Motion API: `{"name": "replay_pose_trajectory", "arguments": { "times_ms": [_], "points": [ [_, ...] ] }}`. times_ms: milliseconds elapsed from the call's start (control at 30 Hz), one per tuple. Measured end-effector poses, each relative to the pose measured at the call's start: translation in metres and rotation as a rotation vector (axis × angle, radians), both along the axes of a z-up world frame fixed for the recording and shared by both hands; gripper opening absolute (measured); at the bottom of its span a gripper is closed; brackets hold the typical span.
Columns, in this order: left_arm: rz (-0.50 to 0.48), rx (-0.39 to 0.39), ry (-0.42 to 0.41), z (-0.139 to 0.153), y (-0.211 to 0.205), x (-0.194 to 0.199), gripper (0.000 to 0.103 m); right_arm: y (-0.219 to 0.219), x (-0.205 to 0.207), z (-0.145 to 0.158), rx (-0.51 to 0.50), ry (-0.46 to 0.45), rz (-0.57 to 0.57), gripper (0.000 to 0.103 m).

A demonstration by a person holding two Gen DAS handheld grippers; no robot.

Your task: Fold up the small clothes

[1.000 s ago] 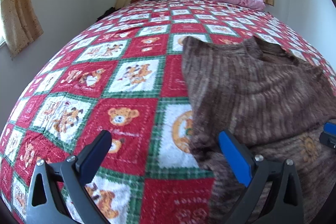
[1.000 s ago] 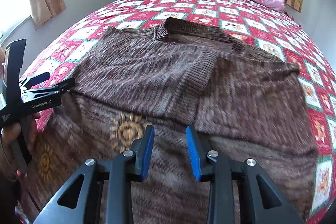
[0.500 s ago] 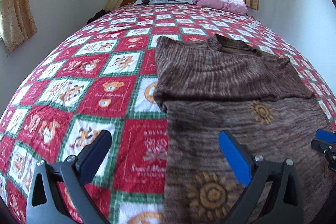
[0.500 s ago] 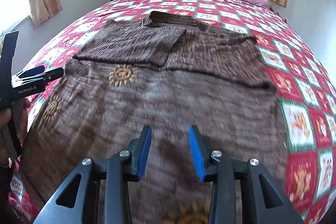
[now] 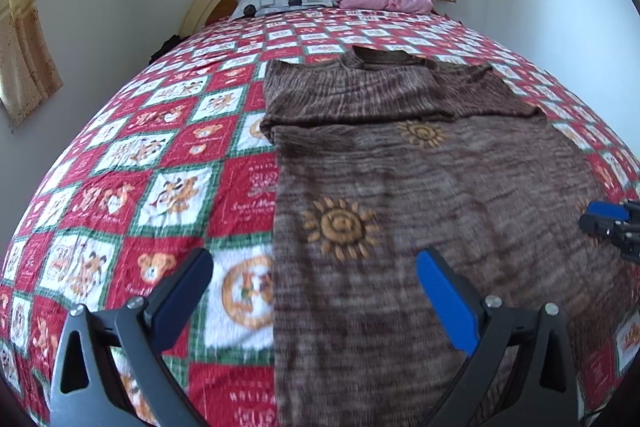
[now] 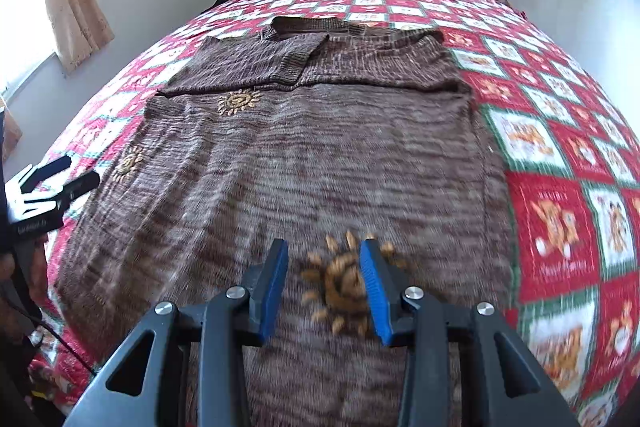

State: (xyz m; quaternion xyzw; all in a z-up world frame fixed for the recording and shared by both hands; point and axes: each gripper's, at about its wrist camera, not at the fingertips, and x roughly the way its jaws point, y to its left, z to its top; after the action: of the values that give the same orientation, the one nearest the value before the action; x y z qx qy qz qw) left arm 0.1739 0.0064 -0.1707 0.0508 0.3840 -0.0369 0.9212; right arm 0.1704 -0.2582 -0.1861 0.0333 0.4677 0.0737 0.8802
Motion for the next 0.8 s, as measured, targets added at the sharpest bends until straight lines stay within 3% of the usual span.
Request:
{"name": "replay_pose_trajectory", "arguments": {
  "times_ms": [67, 567, 733, 800],
  "points": [
    [-0.004, 0.001, -0.007, 0.001, 0.001, -0.011, 0.103, -0.003, -0.007, 0.0, 0.005, 0.008, -0.009, 0.05],
    [-0.053, 0.022, 0.055, -0.025, 0.008, -0.08, 0.101, -0.031, -0.079, 0.001, 0.042, 0.032, -0.065, 0.05],
    [-0.061, -0.058, 0.084, -0.032, 0.017, -0.09, 0.079, -0.052, -0.113, -0.003, 0.056, 0.025, -0.118, 0.05],
    [-0.064, -0.103, 0.093, -0.035, 0.02, -0.091, 0.075, -0.061, -0.121, -0.007, 0.084, 0.025, -0.148, 0.05]
  ]
}}
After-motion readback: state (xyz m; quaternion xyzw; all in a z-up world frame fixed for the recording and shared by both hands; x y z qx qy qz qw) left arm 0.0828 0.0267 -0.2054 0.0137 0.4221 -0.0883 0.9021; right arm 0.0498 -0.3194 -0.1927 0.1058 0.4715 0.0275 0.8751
